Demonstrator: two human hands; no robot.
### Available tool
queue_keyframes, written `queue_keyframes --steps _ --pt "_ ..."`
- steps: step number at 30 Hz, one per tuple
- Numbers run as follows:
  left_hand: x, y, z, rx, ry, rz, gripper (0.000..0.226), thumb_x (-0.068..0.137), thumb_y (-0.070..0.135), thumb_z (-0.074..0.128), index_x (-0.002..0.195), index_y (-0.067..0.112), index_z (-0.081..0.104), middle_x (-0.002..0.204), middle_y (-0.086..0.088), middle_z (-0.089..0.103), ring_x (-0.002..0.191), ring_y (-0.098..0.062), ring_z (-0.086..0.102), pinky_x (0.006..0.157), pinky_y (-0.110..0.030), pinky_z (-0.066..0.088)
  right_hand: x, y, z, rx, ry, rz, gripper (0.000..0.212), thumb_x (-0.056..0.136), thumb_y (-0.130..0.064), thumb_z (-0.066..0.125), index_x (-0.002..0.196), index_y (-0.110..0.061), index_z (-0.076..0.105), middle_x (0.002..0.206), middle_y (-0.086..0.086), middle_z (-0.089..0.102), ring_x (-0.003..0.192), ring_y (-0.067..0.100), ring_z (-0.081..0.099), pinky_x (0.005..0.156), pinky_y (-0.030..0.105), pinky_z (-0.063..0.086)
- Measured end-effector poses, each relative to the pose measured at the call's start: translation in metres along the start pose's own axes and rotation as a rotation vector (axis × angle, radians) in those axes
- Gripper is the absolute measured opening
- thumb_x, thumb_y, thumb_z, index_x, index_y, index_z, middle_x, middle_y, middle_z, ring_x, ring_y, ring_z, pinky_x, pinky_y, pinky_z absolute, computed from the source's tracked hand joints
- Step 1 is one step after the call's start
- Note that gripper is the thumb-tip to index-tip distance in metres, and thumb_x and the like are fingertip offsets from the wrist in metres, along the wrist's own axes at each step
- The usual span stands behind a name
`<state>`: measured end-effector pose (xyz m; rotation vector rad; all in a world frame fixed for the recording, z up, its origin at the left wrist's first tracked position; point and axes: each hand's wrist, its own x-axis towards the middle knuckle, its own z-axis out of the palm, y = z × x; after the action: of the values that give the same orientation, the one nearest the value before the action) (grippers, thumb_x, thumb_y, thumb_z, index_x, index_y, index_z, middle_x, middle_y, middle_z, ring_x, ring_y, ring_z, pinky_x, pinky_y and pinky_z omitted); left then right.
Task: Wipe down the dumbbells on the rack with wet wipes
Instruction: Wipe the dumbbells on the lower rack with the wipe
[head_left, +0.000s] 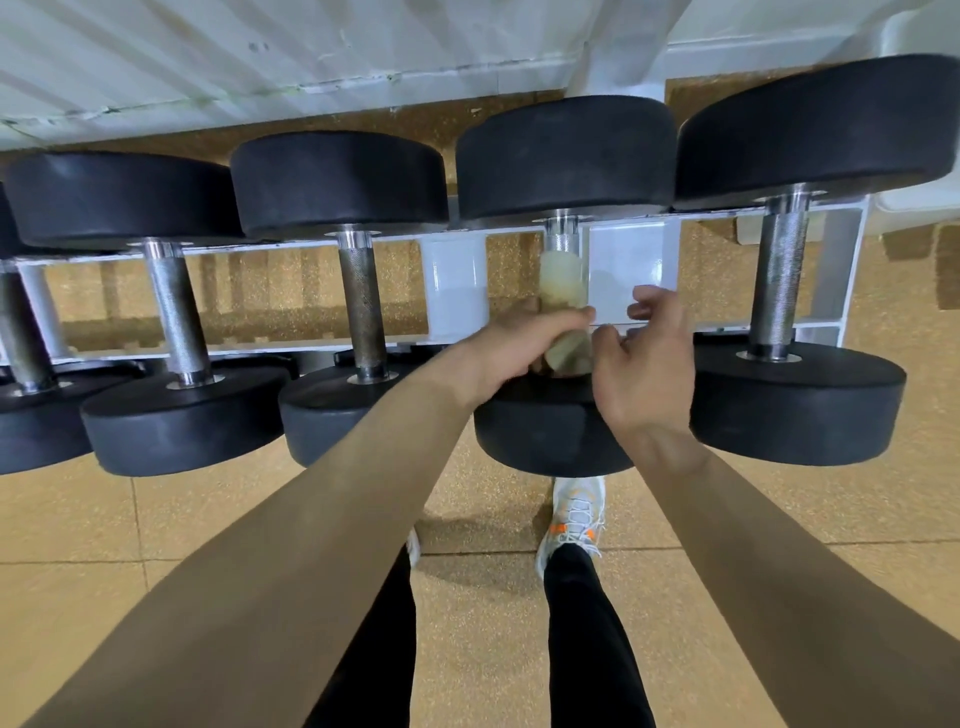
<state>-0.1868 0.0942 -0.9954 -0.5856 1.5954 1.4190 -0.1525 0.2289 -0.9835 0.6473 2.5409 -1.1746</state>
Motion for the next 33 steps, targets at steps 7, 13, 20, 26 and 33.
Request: queue_keyframes --steps 7,13,20,26,33 --pt "-0.022 0.008 0.001 -0.293 0.094 -0.055 0.053 0.103 0.058 0.038 0.099 0.017 0.071 0.078 0.003 0.073 0.067 -0.009 0.064 0.070 -0.024 0.048 0.002 -0.033 0.005 -0.255 -0.364 0.052 0.037 0.094 -0.031 0.052 0.127 -0.014 0.055 0.118 0.008 0.061 0.108 0.030 0.060 0.093 0.045 0.051" --pt "-0.028 0.000 -0.024 -0.271 0.393 -0.039 0.059 0.080 0.062 0.047 0.117 0.022 0.071 0.114 0.007 0.069 0.109 -0.019 0.064 0.094 -0.036 0.046 0.035 -0.048 0.037 -0.282 -0.524 0.316 0.020 0.091 -0.022 0.067 0.098 -0.006 0.056 0.086 0.006 0.059 0.075 0.021 0.058 0.054 0.026 0.043" --pt "-0.028 -0.013 -0.035 -0.484 0.485 0.013 0.032 0.098 0.031 0.051 0.121 0.015 0.066 0.113 0.003 0.072 0.102 -0.015 0.069 0.086 -0.030 0.048 0.074 -0.047 0.044 0.387 -0.446 0.440 0.057 0.066 -0.040 0.087 0.110 -0.005 0.073 0.101 0.015 0.076 0.086 0.028 0.074 0.075 0.039 0.061" --pt "-0.032 -0.008 -0.035 -0.485 0.498 -0.007 0.013 0.099 0.026 0.052 0.100 0.025 0.066 0.112 0.003 0.072 0.100 -0.015 0.069 0.095 -0.031 0.049 0.071 -0.044 0.055 0.219 -0.315 0.299 0.042 0.080 -0.031 0.085 0.104 -0.001 0.070 0.085 0.010 0.072 0.068 0.025 0.067 0.046 0.021 0.050" --pt "-0.034 -0.003 -0.034 -0.472 0.486 -0.029 0.019 0.097 0.031 0.056 0.106 0.019 0.068 0.105 0.004 0.071 0.100 -0.018 0.067 0.102 -0.039 0.048 0.032 -0.044 0.054 -0.227 -0.447 0.400 0.077 0.080 -0.029 0.078 0.134 -0.003 0.029 0.111 0.012 0.056 0.101 0.032 0.060 0.072 0.033 0.044"
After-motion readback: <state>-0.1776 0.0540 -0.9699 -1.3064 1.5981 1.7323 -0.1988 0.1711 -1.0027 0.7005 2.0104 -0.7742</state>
